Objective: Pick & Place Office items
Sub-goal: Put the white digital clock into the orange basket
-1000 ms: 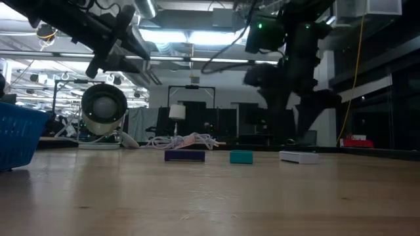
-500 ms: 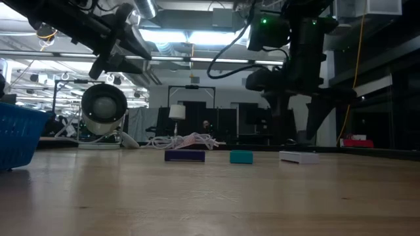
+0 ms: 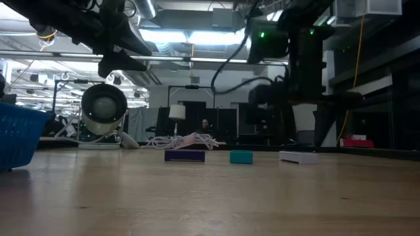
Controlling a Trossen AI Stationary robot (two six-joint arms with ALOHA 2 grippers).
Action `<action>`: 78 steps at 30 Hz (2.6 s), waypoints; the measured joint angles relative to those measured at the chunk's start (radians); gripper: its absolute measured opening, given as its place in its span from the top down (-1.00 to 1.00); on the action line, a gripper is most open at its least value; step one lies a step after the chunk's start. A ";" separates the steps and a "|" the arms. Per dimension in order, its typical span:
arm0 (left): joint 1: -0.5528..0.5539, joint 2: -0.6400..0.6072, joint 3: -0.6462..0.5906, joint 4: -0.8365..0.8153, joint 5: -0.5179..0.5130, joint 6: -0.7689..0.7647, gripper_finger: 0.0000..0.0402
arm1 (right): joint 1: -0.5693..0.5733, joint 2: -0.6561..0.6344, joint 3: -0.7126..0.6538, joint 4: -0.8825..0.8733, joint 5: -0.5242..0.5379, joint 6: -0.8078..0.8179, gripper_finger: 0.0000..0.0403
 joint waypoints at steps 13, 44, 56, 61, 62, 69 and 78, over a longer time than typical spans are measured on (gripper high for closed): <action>0.000 0.000 0.000 0.000 0.024 0.006 -0.04 | 0.006 0.065 0.000 0.036 -0.041 -0.044 -0.36; 0.000 0.000 0.000 -0.024 0.003 0.014 -0.04 | -0.009 0.116 0.029 0.064 -0.099 -0.068 0.23; 0.000 0.000 0.000 -0.023 -0.002 0.015 -0.04 | -0.004 0.025 0.376 0.184 0.128 -0.192 0.23; 0.000 0.000 0.000 -0.024 -0.004 0.015 -0.04 | 0.048 0.015 0.556 0.154 0.125 -0.304 0.23; 0.000 0.000 0.000 -0.025 -0.004 0.018 -0.04 | 0.064 0.013 0.589 0.156 0.112 -0.319 0.23; 0.000 0.000 0.000 -0.024 -0.004 0.022 -0.04 | 0.217 0.010 0.734 0.025 0.036 -0.240 0.23; 0.000 0.000 0.000 -0.024 0.017 0.022 -0.04 | 0.451 0.010 0.671 -0.214 -0.075 0.118 0.22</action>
